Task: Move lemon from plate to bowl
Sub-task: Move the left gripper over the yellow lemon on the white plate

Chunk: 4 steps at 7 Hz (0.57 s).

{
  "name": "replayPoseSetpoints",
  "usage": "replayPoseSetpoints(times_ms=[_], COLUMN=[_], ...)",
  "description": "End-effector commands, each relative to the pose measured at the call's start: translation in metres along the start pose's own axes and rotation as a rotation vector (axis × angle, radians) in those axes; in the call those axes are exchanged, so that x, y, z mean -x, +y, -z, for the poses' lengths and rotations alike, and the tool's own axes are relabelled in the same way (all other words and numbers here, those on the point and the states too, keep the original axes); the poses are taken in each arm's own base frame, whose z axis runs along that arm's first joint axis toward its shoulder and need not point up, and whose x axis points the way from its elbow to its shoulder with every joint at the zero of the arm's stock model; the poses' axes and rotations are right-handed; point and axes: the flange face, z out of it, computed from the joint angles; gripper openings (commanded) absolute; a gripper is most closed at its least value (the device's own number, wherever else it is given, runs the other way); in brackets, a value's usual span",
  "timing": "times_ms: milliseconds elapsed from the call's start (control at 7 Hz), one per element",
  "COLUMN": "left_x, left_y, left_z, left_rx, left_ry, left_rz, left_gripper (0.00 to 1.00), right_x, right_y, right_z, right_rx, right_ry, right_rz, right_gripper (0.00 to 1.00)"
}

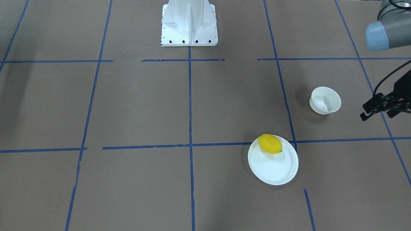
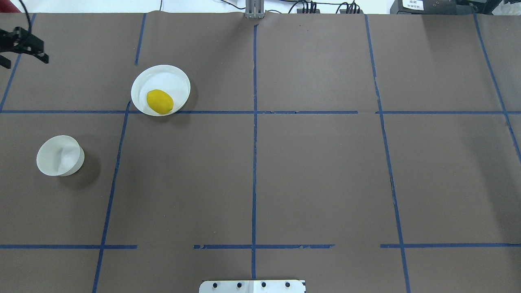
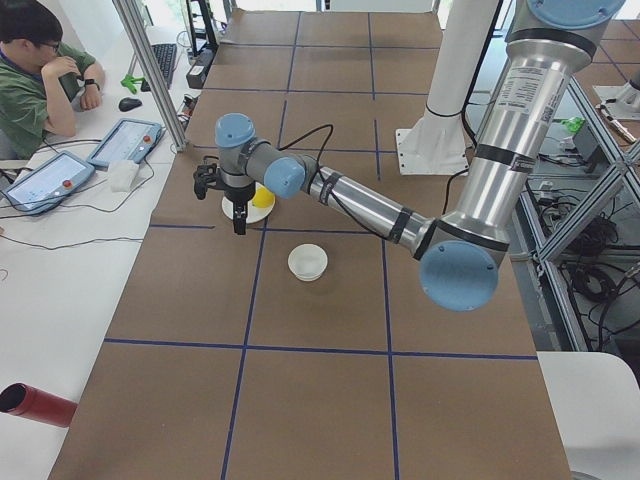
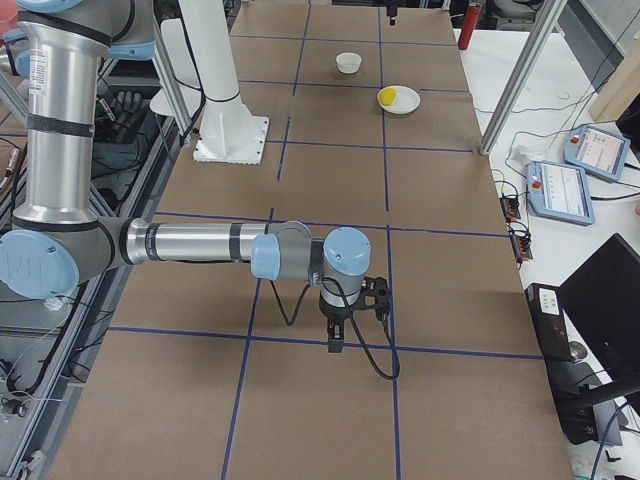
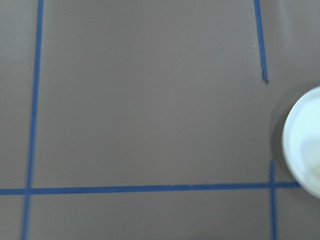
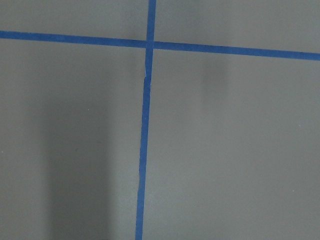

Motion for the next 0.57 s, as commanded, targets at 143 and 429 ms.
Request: replayPoseSetpoints(times_ms=[143,429], left_x=[-0.143,-0.188], left_y=[-0.011,-0.015], left_z=[-0.048,-0.076], left_rx=[0.078,0.112], left_ry=[0.008,-0.023], left_rz=[0.415,0.582], left_gripper=[1.00,1.00], right_x=[0.000,0.000], right_y=[0.000,0.000], right_z=[0.000,0.000], right_rx=[0.000,0.000], right_ry=[0.000,0.000], right_rz=[0.000,0.000], right_gripper=[1.00,1.00])
